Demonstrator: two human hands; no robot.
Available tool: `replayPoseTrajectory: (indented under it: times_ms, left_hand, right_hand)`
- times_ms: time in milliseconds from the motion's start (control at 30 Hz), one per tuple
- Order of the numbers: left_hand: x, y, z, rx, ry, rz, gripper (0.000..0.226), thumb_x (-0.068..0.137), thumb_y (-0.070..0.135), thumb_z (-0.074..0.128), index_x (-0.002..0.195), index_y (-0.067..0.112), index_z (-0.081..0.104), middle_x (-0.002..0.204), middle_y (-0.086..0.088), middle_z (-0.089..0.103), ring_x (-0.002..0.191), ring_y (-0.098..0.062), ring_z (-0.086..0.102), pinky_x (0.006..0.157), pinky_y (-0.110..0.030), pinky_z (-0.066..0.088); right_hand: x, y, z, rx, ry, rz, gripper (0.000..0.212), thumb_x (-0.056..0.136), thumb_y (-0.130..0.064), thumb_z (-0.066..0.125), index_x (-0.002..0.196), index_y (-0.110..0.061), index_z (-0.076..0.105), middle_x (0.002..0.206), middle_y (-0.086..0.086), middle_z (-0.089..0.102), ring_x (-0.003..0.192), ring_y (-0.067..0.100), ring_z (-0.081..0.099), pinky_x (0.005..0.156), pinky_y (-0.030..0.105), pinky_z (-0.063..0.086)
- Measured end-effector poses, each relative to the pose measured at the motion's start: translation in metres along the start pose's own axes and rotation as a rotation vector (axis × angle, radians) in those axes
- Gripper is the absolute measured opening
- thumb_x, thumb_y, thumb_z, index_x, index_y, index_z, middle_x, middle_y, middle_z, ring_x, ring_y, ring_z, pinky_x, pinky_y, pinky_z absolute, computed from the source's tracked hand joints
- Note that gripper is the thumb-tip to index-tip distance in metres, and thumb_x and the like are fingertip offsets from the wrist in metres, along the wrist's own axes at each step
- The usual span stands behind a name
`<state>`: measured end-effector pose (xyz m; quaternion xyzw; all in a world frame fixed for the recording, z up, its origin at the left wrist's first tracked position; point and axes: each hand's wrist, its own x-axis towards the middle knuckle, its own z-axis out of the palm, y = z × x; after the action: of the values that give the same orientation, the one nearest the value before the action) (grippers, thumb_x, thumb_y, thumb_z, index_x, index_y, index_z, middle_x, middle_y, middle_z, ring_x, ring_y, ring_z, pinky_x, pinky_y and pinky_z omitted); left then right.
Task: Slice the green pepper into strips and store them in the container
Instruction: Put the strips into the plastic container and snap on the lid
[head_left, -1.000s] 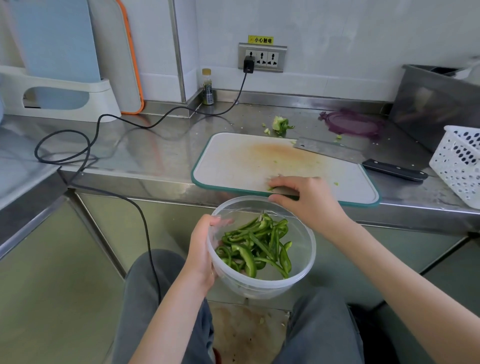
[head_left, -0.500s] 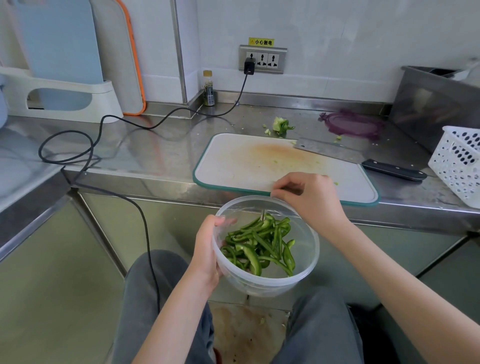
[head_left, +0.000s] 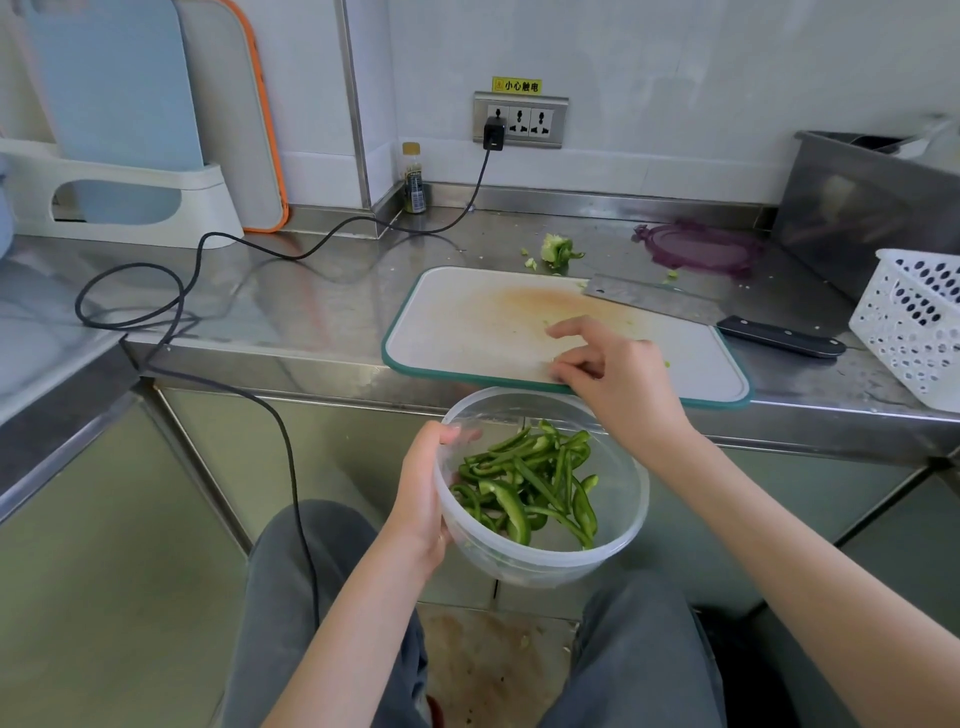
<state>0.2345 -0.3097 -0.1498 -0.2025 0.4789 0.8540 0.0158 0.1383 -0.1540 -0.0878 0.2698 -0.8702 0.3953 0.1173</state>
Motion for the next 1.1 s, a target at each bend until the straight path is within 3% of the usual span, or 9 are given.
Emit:
replayPoseTrajectory:
  times_ms: [133, 300, 433, 500, 600, 767, 867, 1000, 1100]
  left_hand:
    - [0.001, -0.001, 0.0, -0.006, 0.016, 0.001, 0.041, 0.086, 0.035, 0.042, 0.113, 0.011, 0.062, 0.113, -0.022, 0.063, 0.104, -0.043, 0.06, 0.088, -0.06, 0.048]
    - [0.002, -0.004, 0.001, -0.019, 0.012, 0.025, 0.038, 0.084, 0.034, 0.043, 0.107, 0.011, 0.062, 0.109, -0.022, 0.066, 0.103, -0.042, 0.061, 0.084, -0.056, 0.049]
    - [0.0, -0.004, 0.001, 0.013, 0.001, 0.06, 0.036, 0.087, 0.031, 0.041, 0.108, 0.011, 0.062, 0.107, -0.02, 0.067, 0.102, -0.038, 0.062, 0.088, -0.055, 0.049]
    - [-0.001, -0.005, 0.001, 0.052, -0.009, 0.087, 0.037, 0.087, 0.031, 0.042, 0.11, 0.011, 0.062, 0.106, -0.018, 0.068, 0.101, -0.036, 0.063, 0.09, -0.054, 0.049]
    - [-0.003, -0.007, -0.003, 0.124, -0.026, 0.122, 0.048, 0.073, 0.039, 0.048, 0.114, 0.017, 0.063, 0.107, -0.013, 0.07, 0.103, -0.032, 0.064, 0.095, -0.056, 0.047]
    - [-0.009, -0.007, -0.01, 0.166, -0.031, 0.157, 0.042, 0.069, 0.04, 0.049, 0.103, 0.026, 0.068, 0.105, -0.01, 0.071, 0.103, -0.031, 0.064, 0.095, -0.057, 0.046]
    - [-0.014, -0.005, -0.01, 0.154, -0.023, 0.164, 0.038, 0.069, 0.04, 0.049, 0.098, 0.025, 0.069, 0.102, -0.01, 0.072, 0.101, -0.032, 0.065, 0.094, -0.056, 0.047]
    - [-0.021, -0.003, -0.009, 0.093, -0.013, 0.185, 0.032, 0.081, 0.031, 0.046, 0.102, 0.02, 0.067, 0.1, -0.009, 0.072, 0.1, -0.031, 0.065, 0.092, -0.052, 0.048]
    - [-0.027, 0.0, -0.009, 0.047, -0.021, 0.174, 0.049, 0.07, 0.034, 0.049, 0.114, 0.016, 0.063, 0.109, -0.013, 0.069, 0.105, -0.034, 0.063, 0.092, -0.054, 0.048]
  right_hand:
    - [-0.014, -0.016, -0.008, 0.237, -0.15, 0.012, 0.032, 0.084, -0.013, 0.07, 0.11, -0.027, 0.058, 0.076, -0.01, 0.074, 0.073, -0.001, 0.069, 0.069, 0.006, 0.049]
    - [-0.025, -0.012, -0.008, 0.124, -0.406, -0.011, 0.02, 0.092, -0.024, 0.058, 0.112, -0.027, 0.059, 0.083, -0.012, 0.074, 0.053, -0.004, 0.058, 0.055, 0.005, 0.042]
    - [-0.025, -0.006, -0.008, 0.171, -0.41, 0.025, 0.031, 0.086, -0.012, 0.067, 0.111, -0.027, 0.059, 0.088, -0.013, 0.074, 0.089, -0.009, 0.065, 0.086, 0.003, 0.043]
    - [-0.024, -0.003, -0.007, 0.141, -0.418, 0.004, 0.035, 0.084, -0.01, 0.069, 0.113, -0.028, 0.058, 0.092, -0.014, 0.073, 0.094, -0.009, 0.063, 0.091, 0.004, 0.041]
    - [-0.025, 0.0, -0.006, 0.196, -0.443, 0.027, 0.036, 0.082, -0.008, 0.071, 0.111, -0.026, 0.06, 0.098, -0.01, 0.073, 0.098, -0.008, 0.063, 0.092, 0.004, 0.042]
    - [-0.03, -0.003, -0.003, 0.167, -0.431, 0.044, 0.031, 0.079, -0.022, 0.074, 0.108, -0.03, 0.063, 0.076, -0.011, 0.074, 0.085, -0.005, 0.066, 0.078, -0.009, 0.033]
    - [-0.033, -0.008, 0.0, 0.154, -0.431, 0.007, 0.029, 0.08, -0.024, 0.073, 0.106, -0.032, 0.064, 0.075, -0.011, 0.073, 0.082, -0.006, 0.065, 0.078, -0.006, 0.035]
    - [-0.035, -0.012, -0.001, 0.107, -0.45, -0.092, 0.037, 0.083, -0.004, 0.068, 0.112, -0.027, 0.063, 0.094, -0.013, 0.068, 0.093, -0.002, 0.062, 0.087, 0.008, 0.046]
    - [-0.035, -0.017, -0.006, 0.159, -0.439, -0.095, 0.028, 0.085, -0.01, 0.068, 0.109, -0.024, 0.065, 0.095, -0.01, 0.071, 0.092, -0.001, 0.064, 0.082, 0.012, 0.05]
